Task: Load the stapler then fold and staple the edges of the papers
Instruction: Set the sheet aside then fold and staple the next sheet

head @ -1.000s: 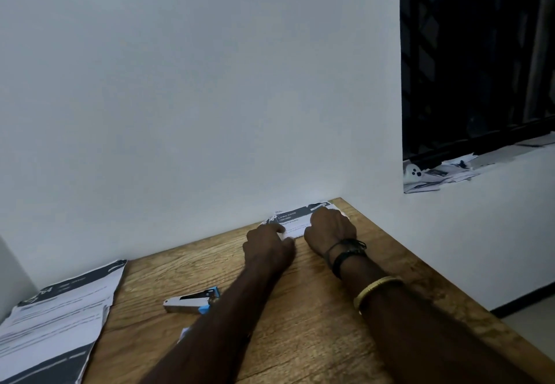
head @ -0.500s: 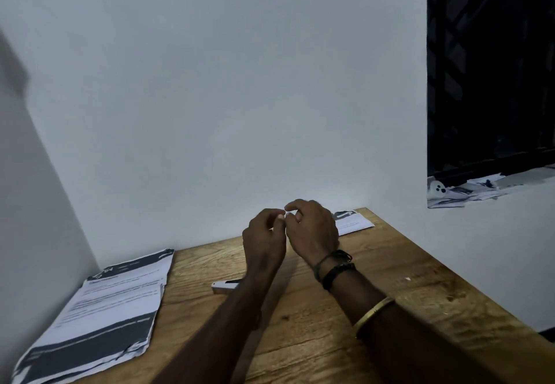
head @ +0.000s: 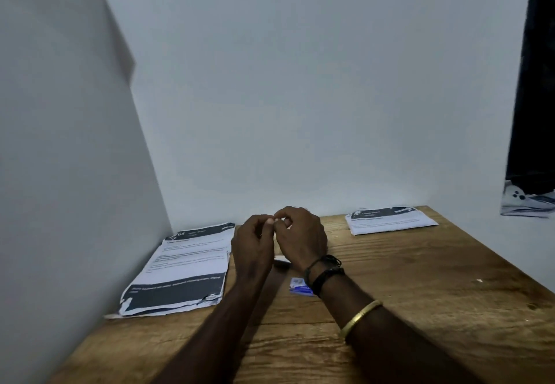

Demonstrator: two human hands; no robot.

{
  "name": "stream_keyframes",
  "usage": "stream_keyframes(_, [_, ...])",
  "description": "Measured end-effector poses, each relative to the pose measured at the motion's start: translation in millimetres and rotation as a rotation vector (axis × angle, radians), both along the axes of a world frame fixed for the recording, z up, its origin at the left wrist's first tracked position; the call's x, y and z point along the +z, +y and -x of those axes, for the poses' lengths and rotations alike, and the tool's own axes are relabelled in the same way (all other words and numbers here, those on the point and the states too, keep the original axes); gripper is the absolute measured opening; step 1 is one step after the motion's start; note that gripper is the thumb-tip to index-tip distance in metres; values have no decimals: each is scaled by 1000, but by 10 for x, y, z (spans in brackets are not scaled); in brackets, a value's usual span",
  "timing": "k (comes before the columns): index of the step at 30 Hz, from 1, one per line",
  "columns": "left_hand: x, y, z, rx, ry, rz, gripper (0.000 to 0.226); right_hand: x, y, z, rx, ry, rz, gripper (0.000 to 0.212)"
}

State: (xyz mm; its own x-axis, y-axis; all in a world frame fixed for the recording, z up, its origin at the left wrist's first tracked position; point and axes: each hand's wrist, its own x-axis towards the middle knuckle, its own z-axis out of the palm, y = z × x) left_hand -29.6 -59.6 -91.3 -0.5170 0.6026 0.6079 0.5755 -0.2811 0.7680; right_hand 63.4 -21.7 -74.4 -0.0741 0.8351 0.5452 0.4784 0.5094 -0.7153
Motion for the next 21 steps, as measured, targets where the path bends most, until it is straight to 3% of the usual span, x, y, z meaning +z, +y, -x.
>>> stream_keyframes(9, [-68, -263, 705, 109, -19, 100, 14, -55, -219, 663, 135, -94, 73, 23])
stream_keyframes(15, [-120, -358, 1099, 181, -13, 283, 10, -174, -221, 1002, 184, -229, 142, 24])
stream_keyframes(21, [-204, -317, 1348, 255, 56, 521, 23, -302, -109, 1238, 118, -456, 211, 41])
